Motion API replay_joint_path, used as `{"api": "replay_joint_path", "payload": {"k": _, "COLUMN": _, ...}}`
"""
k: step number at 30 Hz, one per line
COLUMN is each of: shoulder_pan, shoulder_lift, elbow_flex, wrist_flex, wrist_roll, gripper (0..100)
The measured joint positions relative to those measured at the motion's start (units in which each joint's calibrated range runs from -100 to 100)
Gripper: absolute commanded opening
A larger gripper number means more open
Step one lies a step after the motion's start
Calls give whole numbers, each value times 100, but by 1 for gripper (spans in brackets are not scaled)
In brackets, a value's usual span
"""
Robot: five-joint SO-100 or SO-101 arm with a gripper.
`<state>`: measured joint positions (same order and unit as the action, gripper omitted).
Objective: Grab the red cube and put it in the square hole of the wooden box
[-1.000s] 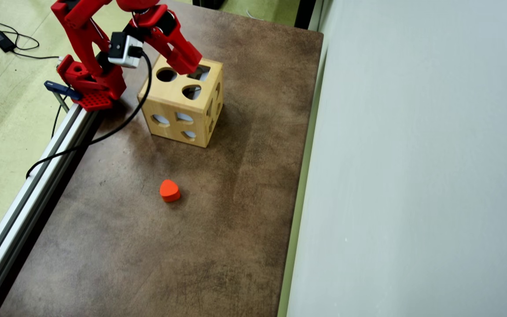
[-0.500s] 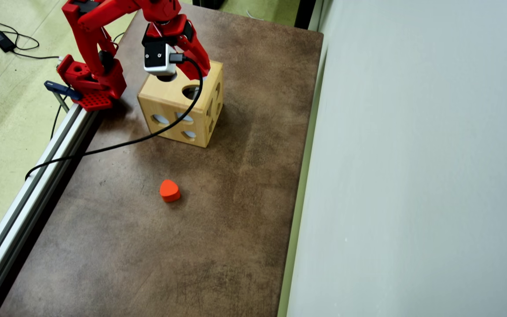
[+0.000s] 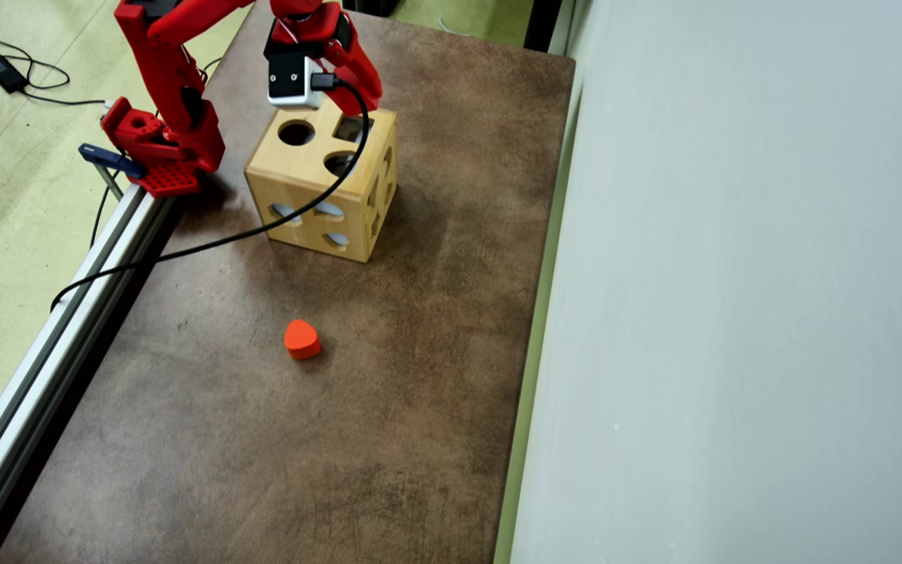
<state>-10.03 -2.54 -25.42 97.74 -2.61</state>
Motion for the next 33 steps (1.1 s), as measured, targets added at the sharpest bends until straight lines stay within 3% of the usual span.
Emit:
{"api": "replay_joint_path", "payload": {"k": 7, "shoulder_pan": 36, "shoulder_lift": 0, "elbow_flex": 1011, "wrist_flex": 0, "wrist_roll": -15, "gripper": 2}}
{"api": "replay_joint_path", "payload": {"k": 33, "shoulder_pan": 43, "shoulder_lift": 297, "elbow_flex": 1093, "wrist_flex": 0, "wrist_roll": -15, "gripper": 2}}
